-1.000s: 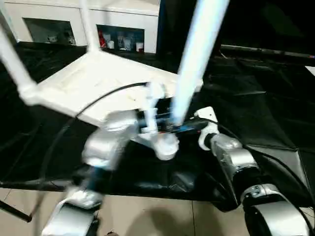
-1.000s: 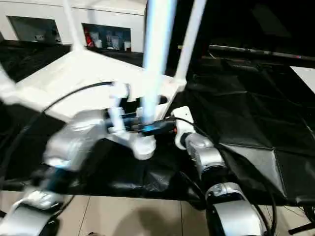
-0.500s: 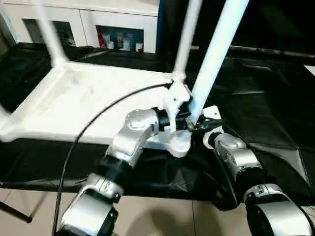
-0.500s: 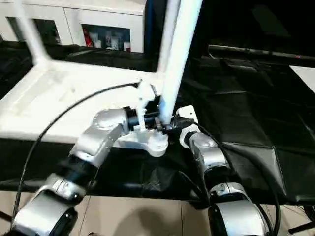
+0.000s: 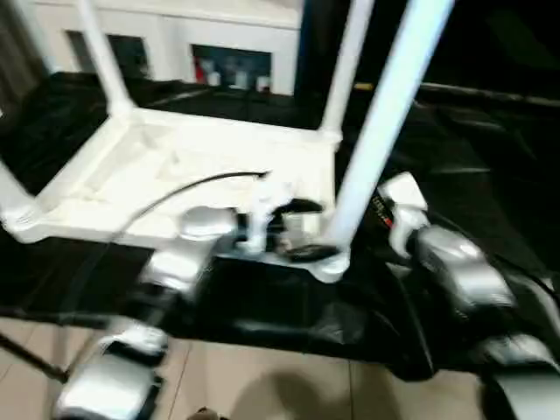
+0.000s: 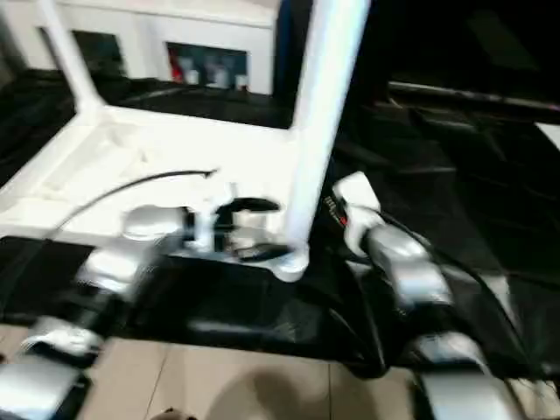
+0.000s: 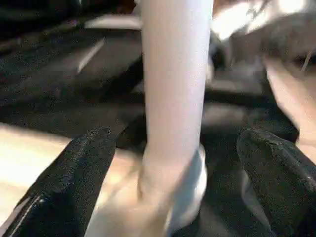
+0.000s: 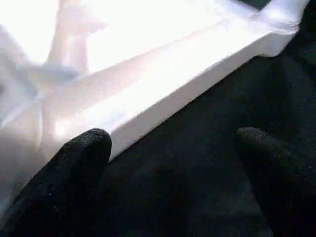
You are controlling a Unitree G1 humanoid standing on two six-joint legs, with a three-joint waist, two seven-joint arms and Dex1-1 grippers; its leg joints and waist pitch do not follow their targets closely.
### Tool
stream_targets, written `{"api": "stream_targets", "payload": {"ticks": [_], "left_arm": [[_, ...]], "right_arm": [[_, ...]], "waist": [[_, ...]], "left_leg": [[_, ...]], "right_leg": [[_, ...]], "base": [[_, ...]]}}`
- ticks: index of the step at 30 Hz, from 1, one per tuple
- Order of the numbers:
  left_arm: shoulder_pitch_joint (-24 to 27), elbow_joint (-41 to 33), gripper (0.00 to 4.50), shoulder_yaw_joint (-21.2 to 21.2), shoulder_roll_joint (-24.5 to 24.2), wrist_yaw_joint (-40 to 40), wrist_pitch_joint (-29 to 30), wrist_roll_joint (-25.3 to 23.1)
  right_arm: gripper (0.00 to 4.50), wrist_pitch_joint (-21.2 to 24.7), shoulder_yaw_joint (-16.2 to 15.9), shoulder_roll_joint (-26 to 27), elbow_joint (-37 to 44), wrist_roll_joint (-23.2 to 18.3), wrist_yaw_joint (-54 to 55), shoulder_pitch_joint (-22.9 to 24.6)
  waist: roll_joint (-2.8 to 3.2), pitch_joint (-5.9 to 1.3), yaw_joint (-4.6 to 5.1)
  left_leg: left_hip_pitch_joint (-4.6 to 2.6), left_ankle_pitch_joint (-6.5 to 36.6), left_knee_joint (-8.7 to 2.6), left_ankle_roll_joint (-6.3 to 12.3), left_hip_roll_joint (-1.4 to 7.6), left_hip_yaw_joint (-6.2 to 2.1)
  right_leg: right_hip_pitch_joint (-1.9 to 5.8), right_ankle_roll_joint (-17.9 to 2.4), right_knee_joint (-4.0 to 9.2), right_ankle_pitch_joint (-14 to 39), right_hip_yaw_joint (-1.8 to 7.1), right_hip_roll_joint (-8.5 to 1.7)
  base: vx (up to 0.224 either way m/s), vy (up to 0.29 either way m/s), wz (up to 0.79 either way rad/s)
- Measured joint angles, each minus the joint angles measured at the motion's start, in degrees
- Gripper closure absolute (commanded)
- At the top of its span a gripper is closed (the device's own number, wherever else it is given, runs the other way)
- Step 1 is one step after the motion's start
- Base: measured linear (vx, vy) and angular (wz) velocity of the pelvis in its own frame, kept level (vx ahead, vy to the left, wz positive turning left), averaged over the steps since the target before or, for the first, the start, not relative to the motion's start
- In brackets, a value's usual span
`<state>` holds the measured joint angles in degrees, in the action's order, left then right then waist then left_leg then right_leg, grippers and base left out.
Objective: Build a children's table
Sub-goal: Rotate table base
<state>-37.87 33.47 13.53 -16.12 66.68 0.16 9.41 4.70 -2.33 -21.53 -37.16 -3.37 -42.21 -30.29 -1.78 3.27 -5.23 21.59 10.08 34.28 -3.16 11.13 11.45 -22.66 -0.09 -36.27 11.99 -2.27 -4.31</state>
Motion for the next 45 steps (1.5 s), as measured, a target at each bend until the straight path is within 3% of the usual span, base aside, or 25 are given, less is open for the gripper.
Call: {"api": "stream_targets", "payload": {"ticks": [5,11,12,13,19,26,45], "left_arm": [[-0.23,4.5,0.76,3.41,-2.86,1.87,-3.03,-5.27],[-3.9,10.67,1.22,5.56,-2.96,0.15,-7.71,-9.77],[-4.48,11.87,1.26,5.58,-2.81,-0.27,-8.5,-10.35],[-5.34,13.55,1.52,5.61,-2.48,-0.81,-9.5,-10.97],[-6.68,17.56,1.97,6.73,-1.61,0.03,-11.15,-12.2],[-8.12,21.56,2.55,7.09,-2.24,3.55,-12.85,-13.49],[-10.68,26.49,4.27,5.99,-1.32,5.71,-15.62,-14.34]], "right_arm": [[0.0,1.01,-1.64,-4.0,7.13,-0.8,-7.13,2.83],[0.0,6.38,-3.14,-8.42,18.47,-3.59,-14.94,7.61],[0.0,6.83,-3.32,-8.84,19.64,-3.85,-15.83,8.19],[0.39,7.71,-3.68,-9.47,21.12,-3.95,-16.6,8.89],[0.39,9.8,-3.85,-11.67,25.0,-4.38,-17.91,10.92],[0.39,11.18,-3.8,-12.91,27.49,-4.49,-18.1,12.8],[0.39,11.55,-4.93,-12.88,28.26,-4.48,-17.75,12.99]], "waist": [[0.05,0.02,0.04],[0.17,0.03,-0.09],[0.2,0.01,-0.06],[0.27,0.0,-0.01],[0.61,-0.03,-0.02],[1.2,-0.08,-0.01],[1.29,-0.09,-0.08]], "left_leg": [[0.0,0.0,0.02,0.0,0.0,-0.01],[0.08,0.01,0.01,0.01,0.01,-0.04],[0.08,0.02,0.02,0.03,0.01,-0.04],[0.09,0.02,0.03,0.04,0.01,-0.04],[0.09,0.03,0.04,0.04,0.0,-0.07],[0.11,0.03,0.06,0.04,-0.01,-0.07],[0.2,0.08,0.08,0.12,-0.01,-0.07]], "right_leg": [[0.02,0.02,0.0,-0.03,0.0,-0.01],[-0.01,0.02,0.06,-0.02,-0.04,-0.01],[-0.01,0.02,0.07,-0.02,-0.03,-0.01],[-0.01,0.02,0.07,-0.02,-0.03,-0.01],[-0.01,0.02,0.05,-0.03,-0.07,-0.01],[-0.01,0.02,0.06,-0.02,-0.06,-0.03],[-0.04,0.02,0.11,-0.02,-0.08,-0.05]], "base": [[0.0,0.0,0.0],[0.0,0.0,0.0],[0.0,0.0,0.0],[0.0,0.0,0.0],[0.0,0.0,0.0],[0.0,0.0,0.0],[0.0,0.0,0.0]]}}
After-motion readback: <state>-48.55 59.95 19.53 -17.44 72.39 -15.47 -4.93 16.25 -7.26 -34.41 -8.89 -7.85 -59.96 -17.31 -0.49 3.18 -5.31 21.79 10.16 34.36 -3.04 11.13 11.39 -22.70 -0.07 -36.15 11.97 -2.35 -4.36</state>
